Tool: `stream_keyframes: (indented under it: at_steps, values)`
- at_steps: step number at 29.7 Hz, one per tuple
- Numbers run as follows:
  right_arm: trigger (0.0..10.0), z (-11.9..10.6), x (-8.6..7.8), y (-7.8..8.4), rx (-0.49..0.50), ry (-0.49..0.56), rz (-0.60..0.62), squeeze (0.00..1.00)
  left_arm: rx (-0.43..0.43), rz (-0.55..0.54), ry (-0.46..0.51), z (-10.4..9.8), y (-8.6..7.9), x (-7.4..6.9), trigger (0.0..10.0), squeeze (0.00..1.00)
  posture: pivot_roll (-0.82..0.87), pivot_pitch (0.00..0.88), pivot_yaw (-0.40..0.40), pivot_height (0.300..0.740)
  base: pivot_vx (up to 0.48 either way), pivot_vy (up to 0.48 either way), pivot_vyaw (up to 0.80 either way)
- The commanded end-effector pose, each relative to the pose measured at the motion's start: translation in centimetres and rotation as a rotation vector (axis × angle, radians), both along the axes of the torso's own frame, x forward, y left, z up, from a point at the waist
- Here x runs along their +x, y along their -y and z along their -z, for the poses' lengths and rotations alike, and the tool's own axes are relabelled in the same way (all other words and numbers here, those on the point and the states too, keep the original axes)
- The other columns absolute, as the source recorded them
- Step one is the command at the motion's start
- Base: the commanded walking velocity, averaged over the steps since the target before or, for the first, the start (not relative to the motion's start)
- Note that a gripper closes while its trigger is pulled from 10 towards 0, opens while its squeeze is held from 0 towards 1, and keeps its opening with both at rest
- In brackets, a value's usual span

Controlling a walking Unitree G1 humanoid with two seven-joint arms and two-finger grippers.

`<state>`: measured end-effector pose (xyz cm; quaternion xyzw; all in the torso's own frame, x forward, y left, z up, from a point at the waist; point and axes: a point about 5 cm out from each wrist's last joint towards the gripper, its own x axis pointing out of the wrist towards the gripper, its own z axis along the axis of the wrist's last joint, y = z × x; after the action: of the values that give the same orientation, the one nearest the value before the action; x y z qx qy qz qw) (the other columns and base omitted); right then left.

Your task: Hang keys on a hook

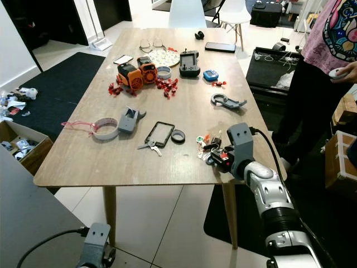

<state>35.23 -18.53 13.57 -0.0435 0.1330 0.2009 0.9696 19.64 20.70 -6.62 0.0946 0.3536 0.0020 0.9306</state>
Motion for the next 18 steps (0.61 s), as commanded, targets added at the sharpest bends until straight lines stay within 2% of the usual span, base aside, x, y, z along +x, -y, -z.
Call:
stream_keyframes:
  at_steps: [1, 13, 18]
  values:
    - [10.0, 0.77, -0.26, 0.46, -0.016, -0.043, 0.019, 0.00, 0.014, -0.003, -0.018, 0.20, -0.71, -0.59, 10.0, 0.00, 0.06, 0.100, 0.007, 0.740, 0.000, 0.000, 0.00]
    - [10.0, 0.09, -0.07, 0.61, -0.026, -0.025, 0.049, 0.00, 0.019, 0.005, -0.016, 0.20, -0.63, -0.60, 10.0, 0.00, 0.06, 0.097, 0.009, 0.740, 0.000, 0.000, 0.00]
    - [10.0, 0.32, 0.33, 0.16, -0.021, -0.024, 0.054, 0.00, 0.020, 0.015, -0.010, 0.15, -0.49, -0.53, 10.0, 0.00, 0.06, 0.100, 0.011, 0.740, 0.000, 0.000, 0.00]
